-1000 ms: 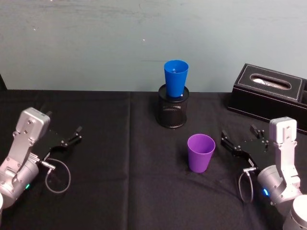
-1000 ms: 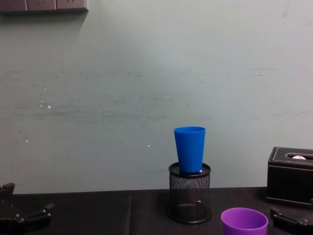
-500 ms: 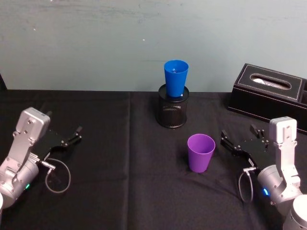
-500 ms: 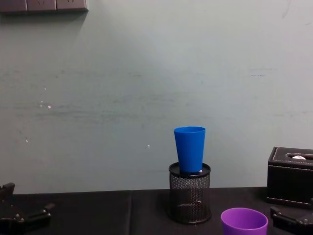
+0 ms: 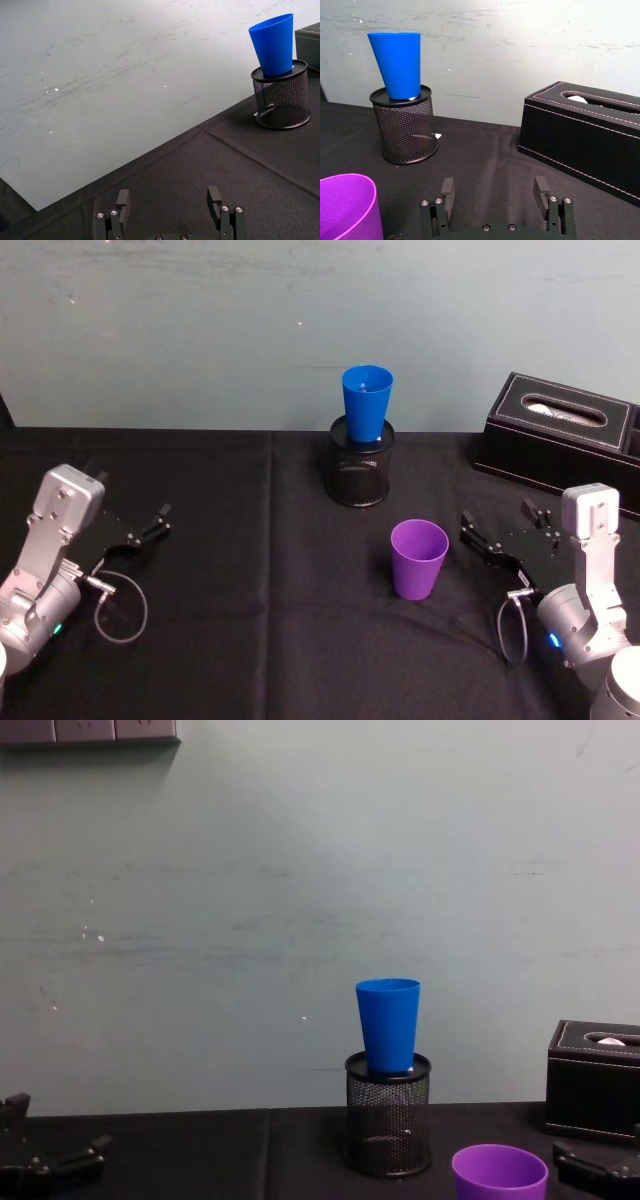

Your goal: Pick up one cup with a gripper and tap it against the other cup.

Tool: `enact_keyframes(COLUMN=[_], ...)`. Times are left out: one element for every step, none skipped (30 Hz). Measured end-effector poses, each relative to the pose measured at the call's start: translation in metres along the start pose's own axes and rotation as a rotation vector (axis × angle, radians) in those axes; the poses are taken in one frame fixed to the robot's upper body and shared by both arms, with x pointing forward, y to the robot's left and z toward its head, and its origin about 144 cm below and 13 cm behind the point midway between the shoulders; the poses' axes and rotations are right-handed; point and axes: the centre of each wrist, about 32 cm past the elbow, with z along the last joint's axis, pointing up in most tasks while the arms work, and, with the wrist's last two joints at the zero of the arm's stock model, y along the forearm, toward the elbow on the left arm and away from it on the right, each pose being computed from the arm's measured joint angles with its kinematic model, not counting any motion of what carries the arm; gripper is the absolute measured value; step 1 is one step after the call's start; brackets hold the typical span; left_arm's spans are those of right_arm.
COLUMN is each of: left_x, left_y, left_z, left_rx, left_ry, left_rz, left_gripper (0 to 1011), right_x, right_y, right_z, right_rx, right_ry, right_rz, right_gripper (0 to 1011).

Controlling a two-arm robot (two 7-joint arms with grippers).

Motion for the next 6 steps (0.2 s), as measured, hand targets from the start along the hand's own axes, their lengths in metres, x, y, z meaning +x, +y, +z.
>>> enact_keyframes(left_x=[0.0,0.0,0.0,0.0,0.0,0.0], left_y=[0.0,0.0,0.0,0.0,0.0,0.0], left_z=[0.0,0.0,0.0,0.0,0.0,0.0], left_rx=[0.0,0.0,0.0,0.0,0.0,0.0], left_ry=[0.0,0.0,0.0,0.0,0.0,0.0], left_rz=[0.0,0.0,0.0,0.0,0.0,0.0], left_gripper=[1012,1011,1011,1011,1012,1011], right_x=[0.0,0.0,0.0,0.0,0.0,0.0], right_y=[0.0,0.0,0.0,0.0,0.0,0.0], right_z=[0.0,0.0,0.0,0.0,0.0,0.0], right_rx=[0.0,0.0,0.0,0.0,0.0,0.0], right_ry=[0.0,0.0,0.0,0.0,0.0,0.0], right_rz=[0.0,0.0,0.0,0.0,0.0,0.0], right_gripper=[1003,1003,1003,1003,1003,1003])
